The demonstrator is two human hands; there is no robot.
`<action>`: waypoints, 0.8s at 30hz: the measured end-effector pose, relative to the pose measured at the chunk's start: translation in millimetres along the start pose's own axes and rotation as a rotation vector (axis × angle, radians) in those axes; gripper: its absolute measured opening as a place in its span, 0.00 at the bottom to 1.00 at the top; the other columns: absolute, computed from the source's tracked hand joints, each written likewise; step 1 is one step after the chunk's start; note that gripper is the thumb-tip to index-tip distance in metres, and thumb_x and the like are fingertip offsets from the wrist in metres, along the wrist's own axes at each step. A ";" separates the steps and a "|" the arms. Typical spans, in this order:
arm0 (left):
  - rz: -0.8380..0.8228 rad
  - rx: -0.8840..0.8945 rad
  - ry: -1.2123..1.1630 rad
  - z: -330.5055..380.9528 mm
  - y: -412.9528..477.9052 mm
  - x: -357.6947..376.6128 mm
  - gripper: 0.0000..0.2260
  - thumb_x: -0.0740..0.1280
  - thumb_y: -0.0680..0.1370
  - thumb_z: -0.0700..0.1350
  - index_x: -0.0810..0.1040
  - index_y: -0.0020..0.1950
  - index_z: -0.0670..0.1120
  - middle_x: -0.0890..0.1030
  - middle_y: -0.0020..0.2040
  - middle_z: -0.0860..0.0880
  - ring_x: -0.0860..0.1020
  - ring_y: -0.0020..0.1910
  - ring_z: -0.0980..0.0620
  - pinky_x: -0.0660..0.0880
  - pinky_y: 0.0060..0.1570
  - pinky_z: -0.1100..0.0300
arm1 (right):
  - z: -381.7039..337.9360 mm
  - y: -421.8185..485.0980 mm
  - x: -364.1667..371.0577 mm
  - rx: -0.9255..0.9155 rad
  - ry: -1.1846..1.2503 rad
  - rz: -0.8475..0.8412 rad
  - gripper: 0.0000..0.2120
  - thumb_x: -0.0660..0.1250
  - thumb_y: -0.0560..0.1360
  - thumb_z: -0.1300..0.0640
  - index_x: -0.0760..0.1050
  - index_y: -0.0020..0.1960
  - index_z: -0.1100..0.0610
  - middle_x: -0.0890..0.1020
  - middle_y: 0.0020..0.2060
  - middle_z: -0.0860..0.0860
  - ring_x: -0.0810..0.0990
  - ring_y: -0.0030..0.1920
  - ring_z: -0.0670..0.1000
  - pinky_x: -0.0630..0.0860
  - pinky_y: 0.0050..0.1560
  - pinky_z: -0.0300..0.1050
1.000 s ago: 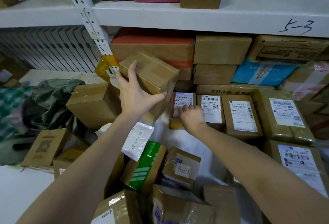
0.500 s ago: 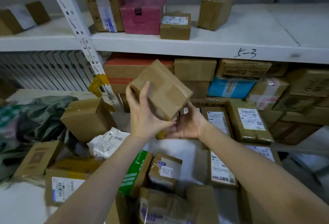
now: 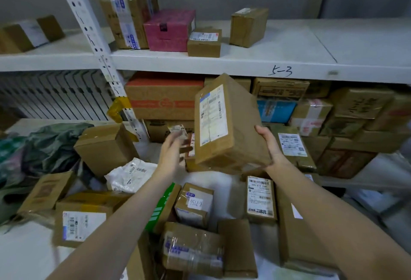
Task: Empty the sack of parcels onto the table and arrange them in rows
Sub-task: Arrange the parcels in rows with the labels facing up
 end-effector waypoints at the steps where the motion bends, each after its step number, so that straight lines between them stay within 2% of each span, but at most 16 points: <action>1: -0.098 -0.157 -0.075 -0.8 -5.5 14.9 0.20 0.62 0.79 0.56 0.71 0.69 0.51 0.81 0.57 0.48 0.80 0.53 0.51 0.74 0.44 0.57 | 2.7 -1.3 -4.3 0.002 -0.043 0.007 0.26 0.73 0.61 0.48 0.75 0.55 0.58 0.85 0.39 0.56 0.82 0.42 0.56 0.78 0.46 0.51; 2: -0.220 -0.230 -0.070 3.1 -12.5 29.2 0.25 0.64 0.75 0.63 0.71 0.68 0.53 0.81 0.54 0.52 0.80 0.51 0.53 0.75 0.44 0.57 | 5.5 -3.9 -6.4 0.014 -0.088 0.016 0.22 0.72 0.64 0.49 0.75 0.54 0.59 0.84 0.40 0.57 0.82 0.42 0.55 0.78 0.46 0.51; 3: -0.303 -0.234 -0.007 7.1 -18.1 39.4 0.33 0.68 0.70 0.66 0.66 0.71 0.54 0.80 0.56 0.55 0.79 0.53 0.55 0.76 0.49 0.55 | 8.3 -6.5 -8.4 0.026 -0.124 0.026 0.16 0.68 0.69 0.51 0.76 0.52 0.59 0.83 0.40 0.58 0.81 0.43 0.56 0.77 0.47 0.51; 4: -0.347 -0.202 0.055 10.0 -19.8 47.2 0.46 0.72 0.64 0.68 0.57 0.75 0.54 0.76 0.62 0.57 0.77 0.59 0.55 0.75 0.57 0.53 | 10.4 -8.9 -9.9 0.033 -0.127 0.029 0.12 0.65 0.73 0.52 0.76 0.51 0.59 0.83 0.40 0.58 0.80 0.44 0.56 0.76 0.47 0.51; 6: -0.352 -0.181 0.105 10.5 -17.7 55.4 0.66 0.77 0.54 0.67 0.37 0.78 0.57 0.66 0.72 0.56 0.70 0.69 0.51 0.68 0.69 0.47 | 11.7 -12.7 -14.7 0.049 -0.138 0.036 0.11 0.61 0.77 0.52 0.76 0.50 0.59 0.84 0.37 0.57 0.79 0.44 0.56 0.75 0.47 0.51; 8: -0.352 -0.142 0.146 10.5 -13.0 59.8 0.73 0.81 0.49 0.65 0.31 0.76 0.57 0.60 0.76 0.56 0.64 0.74 0.50 0.64 0.72 0.45 | 13.5 -15.1 -18.8 0.109 -0.245 0.015 0.10 0.62 0.77 0.53 0.77 0.52 0.57 0.84 0.41 0.56 0.80 0.47 0.56 0.75 0.48 0.52; 11: -0.268 -0.073 0.248 2.7 -11.3 61.6 0.64 0.82 0.59 0.55 0.37 0.79 0.54 0.61 0.76 0.55 0.62 0.74 0.51 0.59 0.74 0.49 | 19.0 -15.4 -19.8 0.193 -0.508 -0.044 0.16 0.63 0.76 0.58 0.73 0.63 0.55 0.80 0.55 0.56 0.78 0.55 0.57 0.76 0.52 0.53; 12: -0.226 -0.047 0.270 -2.0 -11.4 61.1 0.63 0.82 0.59 0.54 0.39 0.79 0.54 0.61 0.76 0.55 0.61 0.75 0.51 0.59 0.74 0.49 | 18.8 -14.1 -19.8 0.180 -0.626 -0.016 0.19 0.64 0.75 0.59 0.70 0.65 0.56 0.79 0.58 0.56 0.78 0.57 0.57 0.76 0.53 0.52; 14: -0.196 -0.031 0.300 -12.4 -14.7 64.3 0.66 0.83 0.54 0.58 0.41 0.79 0.56 0.60 0.77 0.54 0.60 0.76 0.51 0.58 0.75 0.46 | 14.3 -13.5 -20.0 0.120 -0.796 0.075 0.24 0.65 0.73 0.60 0.66 0.67 0.55 0.76 0.60 0.56 0.76 0.58 0.57 0.76 0.56 0.54; 16: -0.168 -0.029 0.274 -16.5 -15.9 68.3 0.66 0.84 0.56 0.55 0.40 0.79 0.55 0.62 0.76 0.52 0.60 0.75 0.50 0.58 0.75 0.46 | 13.6 -10.9 -19.1 0.129 -0.744 0.057 0.27 0.67 0.70 0.55 0.65 0.68 0.53 0.75 0.61 0.56 0.74 0.60 0.57 0.74 0.59 0.57; 19: -0.135 -0.031 0.245 -16.9 -13.9 72.1 0.61 0.83 0.60 0.50 0.43 0.79 0.53 0.64 0.76 0.51 0.62 0.75 0.48 0.61 0.73 0.46 | 16.8 -15.0 -17.3 0.270 -0.721 -0.069 0.45 0.76 0.60 0.37 0.62 0.72 0.47 0.69 0.68 0.52 0.68 0.68 0.60 0.65 0.64 0.64; 20: -0.160 -0.035 0.262 -17.4 -13.1 73.9 0.58 0.82 0.62 0.49 0.45 0.80 0.52 0.64 0.75 0.52 0.63 0.74 0.48 0.63 0.72 0.46 | 16.5 -16.4 -18.2 0.284 -0.748 -0.086 0.48 0.77 0.58 0.35 0.61 0.72 0.47 0.69 0.68 0.51 0.67 0.69 0.60 0.63 0.65 0.64; 22: -0.241 -0.050 0.224 -17.2 -11.1 76.0 0.47 0.80 0.66 0.46 0.56 0.78 0.51 0.69 0.73 0.52 0.68 0.71 0.50 0.68 0.69 0.46 | 10.2 -14.2 -24.1 0.231 -0.743 -0.044 0.45 0.78 0.58 0.36 0.65 0.69 0.50 0.75 0.65 0.50 0.73 0.66 0.57 0.67 0.65 0.58; 24: -0.280 -0.113 0.133 -20.5 -6.9 75.3 0.31 0.77 0.69 0.48 0.69 0.69 0.52 0.75 0.67 0.52 0.74 0.65 0.52 0.73 0.64 0.47 | -2.8 -11.5 -32.4 0.137 -0.678 0.040 0.33 0.75 0.64 0.40 0.73 0.64 0.51 0.82 0.58 0.53 0.79 0.58 0.54 0.75 0.57 0.51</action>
Point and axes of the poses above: each hand's wrist, its own y-axis towards the middle knuckle, its own x-axis out of the palm, z = x × y, the point moved 7 cm from there along y, towards the middle knuckle
